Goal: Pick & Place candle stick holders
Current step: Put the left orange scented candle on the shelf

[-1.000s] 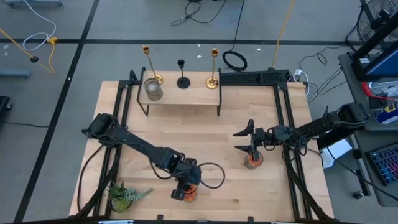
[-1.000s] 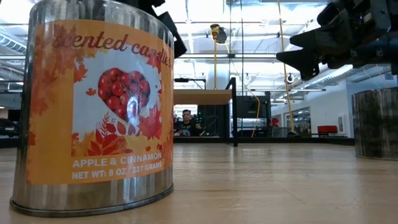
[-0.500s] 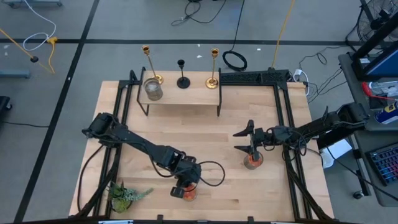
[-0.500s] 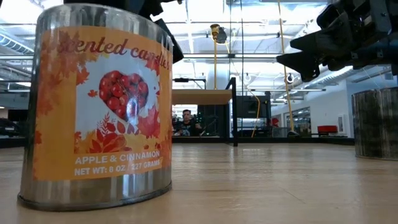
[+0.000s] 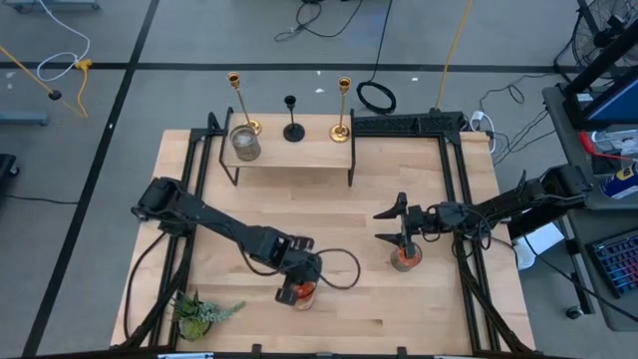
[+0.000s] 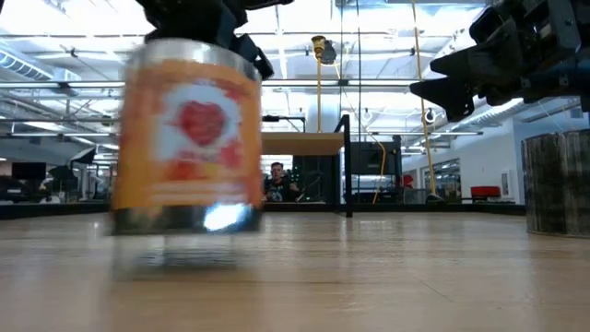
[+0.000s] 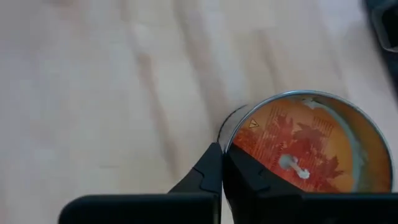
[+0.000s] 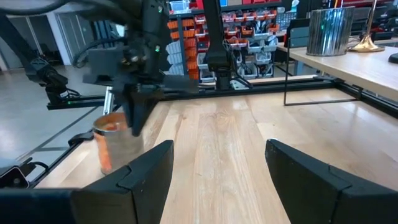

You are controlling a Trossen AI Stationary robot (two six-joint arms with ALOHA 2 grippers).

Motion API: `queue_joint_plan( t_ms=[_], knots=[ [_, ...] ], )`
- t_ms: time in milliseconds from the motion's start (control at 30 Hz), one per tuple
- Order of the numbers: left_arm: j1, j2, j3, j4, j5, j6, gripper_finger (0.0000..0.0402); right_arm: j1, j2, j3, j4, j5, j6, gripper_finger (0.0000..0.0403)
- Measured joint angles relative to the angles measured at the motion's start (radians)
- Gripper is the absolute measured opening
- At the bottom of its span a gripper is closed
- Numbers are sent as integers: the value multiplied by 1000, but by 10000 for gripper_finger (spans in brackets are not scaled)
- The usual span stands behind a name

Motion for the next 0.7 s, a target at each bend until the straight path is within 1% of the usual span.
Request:
queue_joint_plan(
  t_ms=[100, 200, 267, 367, 467, 567, 700],
  knots=[
    [24, -44, 0, -55, -92, -12, 12, 0, 0, 0, 4, 0, 0, 254],
    [60, -95, 0, -131, -183, 6, 6, 0, 0, -1, 8, 1, 0, 254],
    [93, -138, 0, -167, -218, 16, 6, 0, 1, -1, 7, 2, 0, 254],
    [153, -208, 0, -161, -254, 5, 15, 0, 1, -1, 12, 3, 0, 254],
    [226, -271, 0, -159, -312, -31, 8, 0, 1, -1, 15, 3, 0, 254],
    [313, -326, 0, -158, -376, -101, 7, 0, 1, -1, 20, 4, 0, 254],
    [444, -380, 1, -158, -406, -141, 6, 0, 1, -1, 24, 4, 0, 254]
  ],
)
